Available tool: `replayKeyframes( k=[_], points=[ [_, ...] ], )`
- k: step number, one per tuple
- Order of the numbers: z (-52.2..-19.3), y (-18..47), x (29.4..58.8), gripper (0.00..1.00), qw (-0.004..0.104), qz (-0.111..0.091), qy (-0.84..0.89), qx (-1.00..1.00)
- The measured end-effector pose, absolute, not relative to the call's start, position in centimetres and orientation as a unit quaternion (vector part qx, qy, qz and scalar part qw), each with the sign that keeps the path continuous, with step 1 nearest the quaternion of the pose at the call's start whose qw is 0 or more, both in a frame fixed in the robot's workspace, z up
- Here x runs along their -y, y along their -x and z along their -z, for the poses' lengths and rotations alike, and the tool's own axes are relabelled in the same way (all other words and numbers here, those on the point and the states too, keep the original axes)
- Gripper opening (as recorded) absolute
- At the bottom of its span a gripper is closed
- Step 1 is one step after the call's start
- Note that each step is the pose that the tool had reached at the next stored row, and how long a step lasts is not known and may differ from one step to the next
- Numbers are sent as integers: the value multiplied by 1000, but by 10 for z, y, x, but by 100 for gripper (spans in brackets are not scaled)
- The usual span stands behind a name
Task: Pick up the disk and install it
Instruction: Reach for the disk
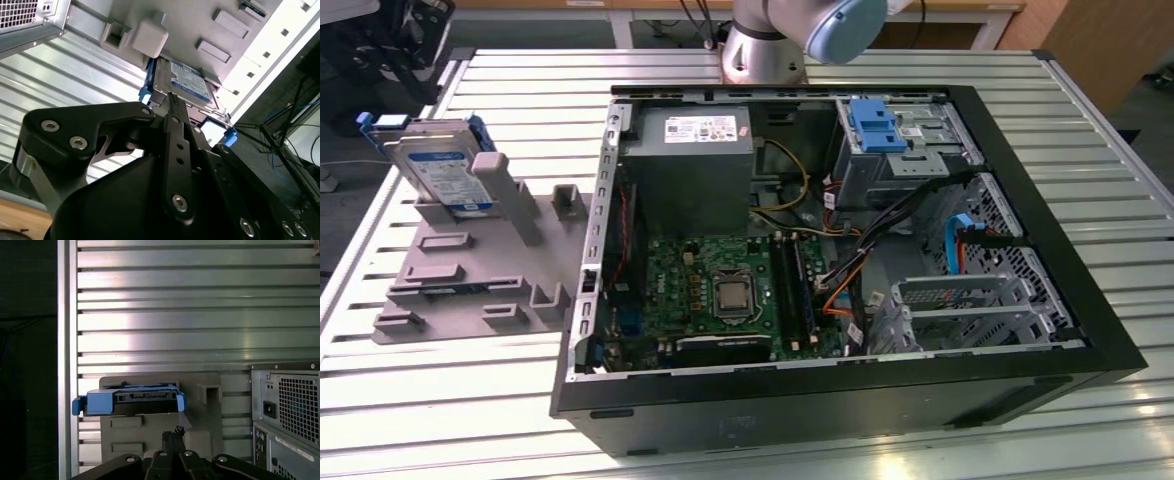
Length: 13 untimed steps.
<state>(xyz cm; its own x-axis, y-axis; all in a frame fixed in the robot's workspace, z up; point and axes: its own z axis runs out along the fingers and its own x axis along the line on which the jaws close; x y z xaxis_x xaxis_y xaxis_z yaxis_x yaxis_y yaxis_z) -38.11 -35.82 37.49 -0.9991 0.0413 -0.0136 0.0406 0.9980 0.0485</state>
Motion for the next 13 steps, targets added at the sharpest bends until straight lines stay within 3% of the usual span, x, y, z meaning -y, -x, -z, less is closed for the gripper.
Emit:
replayKeyframes(
  k=[13],
  points=[
    [-374,398,356,11,7,-24,-8,-1000]
  ],
)
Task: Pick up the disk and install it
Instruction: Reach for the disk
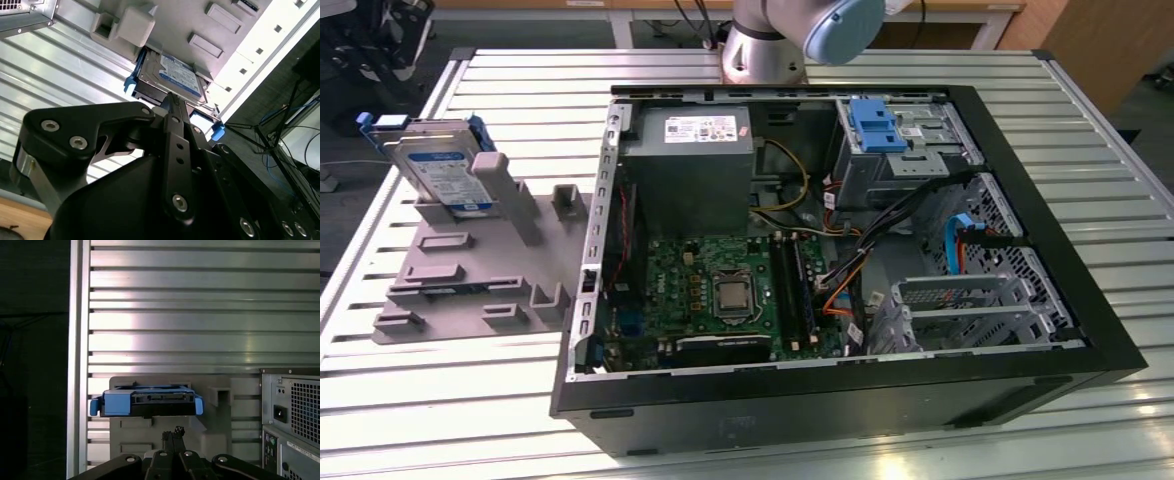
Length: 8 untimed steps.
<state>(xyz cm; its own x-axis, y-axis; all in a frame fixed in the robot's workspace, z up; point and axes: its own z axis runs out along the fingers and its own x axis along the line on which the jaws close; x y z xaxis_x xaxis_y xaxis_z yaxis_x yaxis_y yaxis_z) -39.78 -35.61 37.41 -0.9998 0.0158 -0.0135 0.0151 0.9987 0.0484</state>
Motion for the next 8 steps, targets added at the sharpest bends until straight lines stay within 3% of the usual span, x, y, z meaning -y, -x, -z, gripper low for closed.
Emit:
replayKeyframes(
  k=[8],
  points=[
    [-374,398,356,11,7,-24,-8,-1000]
  ],
)
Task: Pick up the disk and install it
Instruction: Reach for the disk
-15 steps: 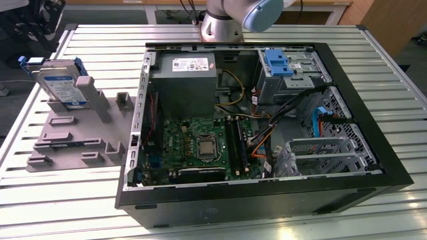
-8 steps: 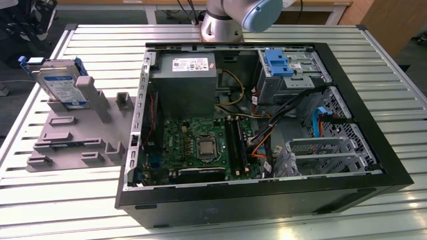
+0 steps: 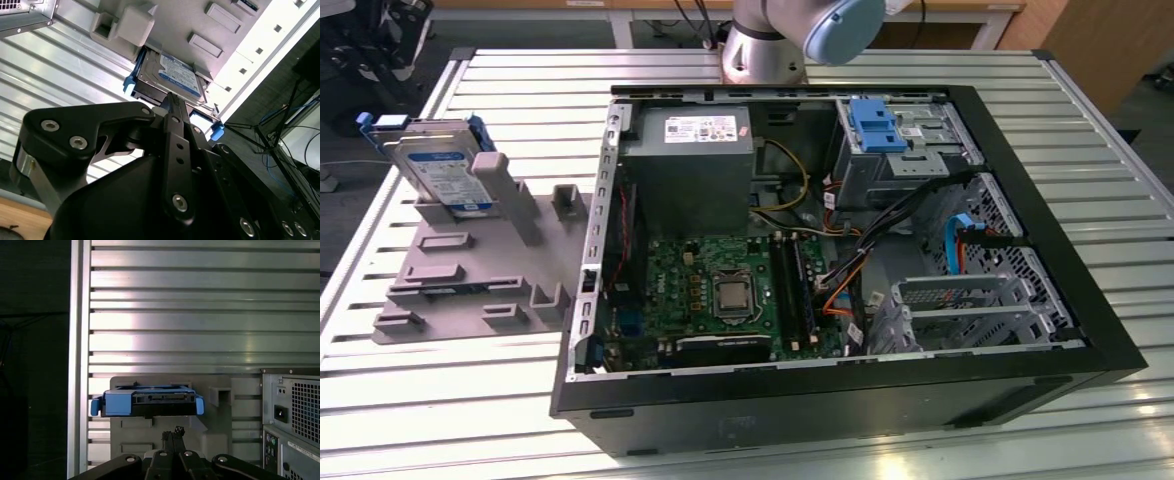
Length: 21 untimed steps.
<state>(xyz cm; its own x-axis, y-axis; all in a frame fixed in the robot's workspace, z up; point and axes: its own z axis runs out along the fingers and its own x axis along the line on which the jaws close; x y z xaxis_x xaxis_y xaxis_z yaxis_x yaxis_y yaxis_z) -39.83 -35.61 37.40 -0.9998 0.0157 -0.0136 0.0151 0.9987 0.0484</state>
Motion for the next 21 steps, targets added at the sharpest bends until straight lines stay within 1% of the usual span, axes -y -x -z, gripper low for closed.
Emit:
replayKeyframes(
  k=[9,21],
  points=[
    [-374,400,356,11,7,-24,-8,-1000],
    [-374,420,356,11,7,-24,-8,-1000]
  ],
)
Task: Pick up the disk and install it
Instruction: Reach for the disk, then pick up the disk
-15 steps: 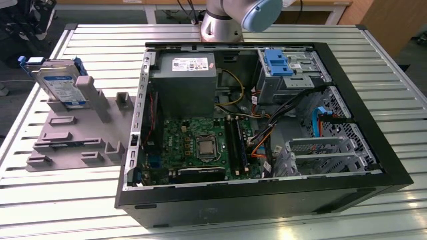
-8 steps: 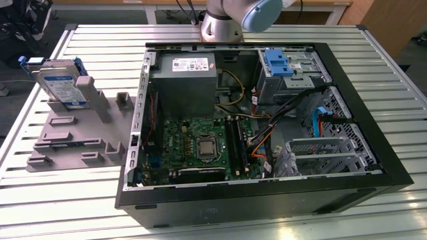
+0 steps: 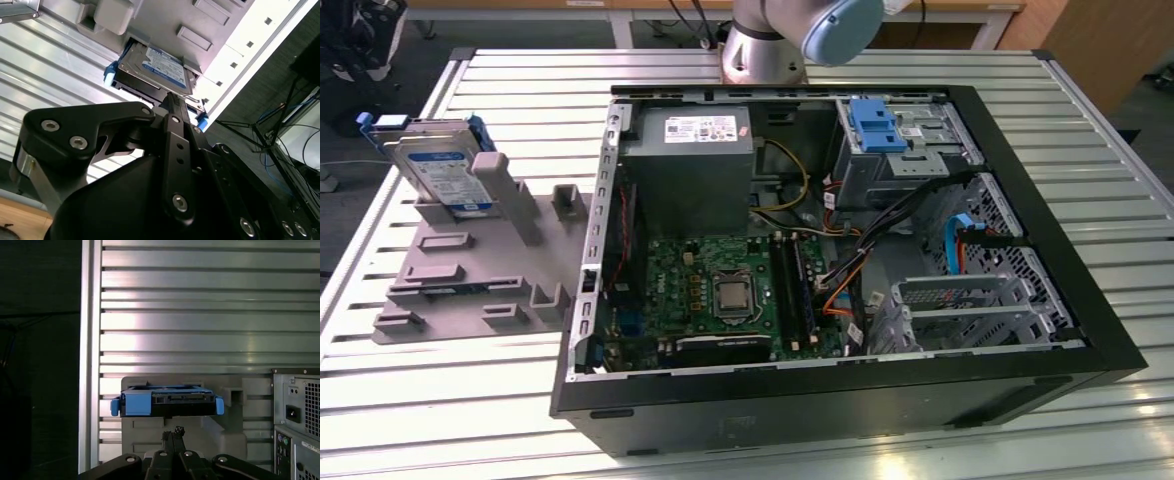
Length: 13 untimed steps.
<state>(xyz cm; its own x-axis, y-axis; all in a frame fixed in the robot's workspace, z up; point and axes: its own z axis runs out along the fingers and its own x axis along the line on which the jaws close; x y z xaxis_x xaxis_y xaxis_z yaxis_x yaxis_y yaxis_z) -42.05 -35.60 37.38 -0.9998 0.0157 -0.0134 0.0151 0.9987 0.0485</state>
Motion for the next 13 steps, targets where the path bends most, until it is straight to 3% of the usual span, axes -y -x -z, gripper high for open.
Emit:
replayKeyframes(
  k=[13],
  points=[
    [-373,433,353,11,7,-24,-7,-1000]
  ],
)
